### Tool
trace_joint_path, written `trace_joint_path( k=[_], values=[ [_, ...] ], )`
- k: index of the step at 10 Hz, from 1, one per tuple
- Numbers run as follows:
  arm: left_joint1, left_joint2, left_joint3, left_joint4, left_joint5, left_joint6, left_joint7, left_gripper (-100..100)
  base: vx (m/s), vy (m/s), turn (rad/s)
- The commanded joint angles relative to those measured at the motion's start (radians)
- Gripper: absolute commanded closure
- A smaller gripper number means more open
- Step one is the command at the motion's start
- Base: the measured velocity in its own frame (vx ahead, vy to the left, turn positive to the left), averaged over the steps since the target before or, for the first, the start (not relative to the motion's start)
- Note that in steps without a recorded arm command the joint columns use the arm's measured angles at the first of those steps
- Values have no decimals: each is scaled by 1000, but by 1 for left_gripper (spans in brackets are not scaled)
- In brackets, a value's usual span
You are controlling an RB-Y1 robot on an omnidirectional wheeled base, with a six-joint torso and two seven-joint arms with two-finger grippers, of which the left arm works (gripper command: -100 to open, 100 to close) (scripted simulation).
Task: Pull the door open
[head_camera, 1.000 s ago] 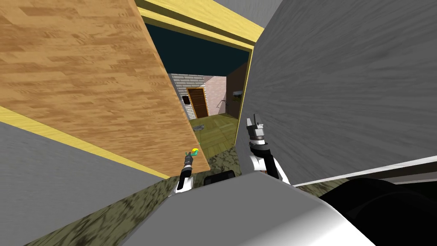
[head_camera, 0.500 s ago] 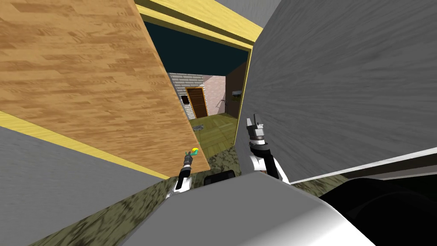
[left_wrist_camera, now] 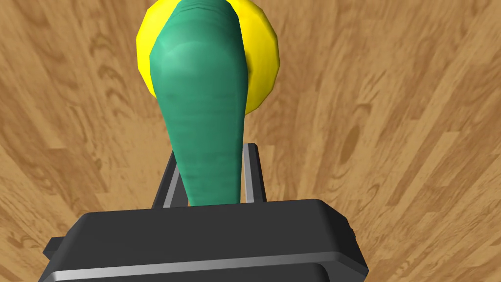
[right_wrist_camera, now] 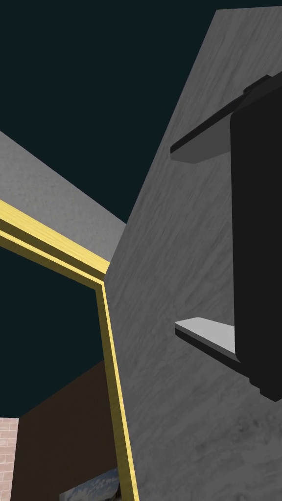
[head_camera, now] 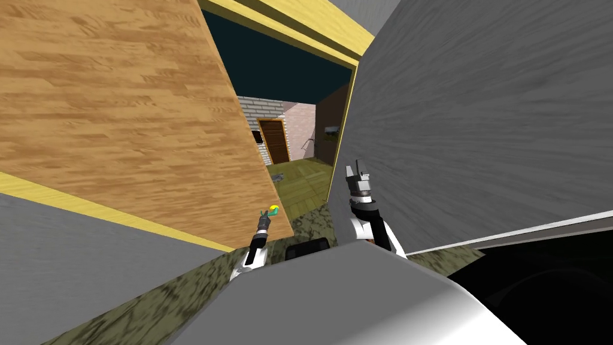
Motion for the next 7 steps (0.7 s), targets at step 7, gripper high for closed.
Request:
trace_joint_path(
  k=[7],
  values=[
    [56, 96, -9, 46, 2, -110, 87, 100, -112, 17, -149]
  ],
)
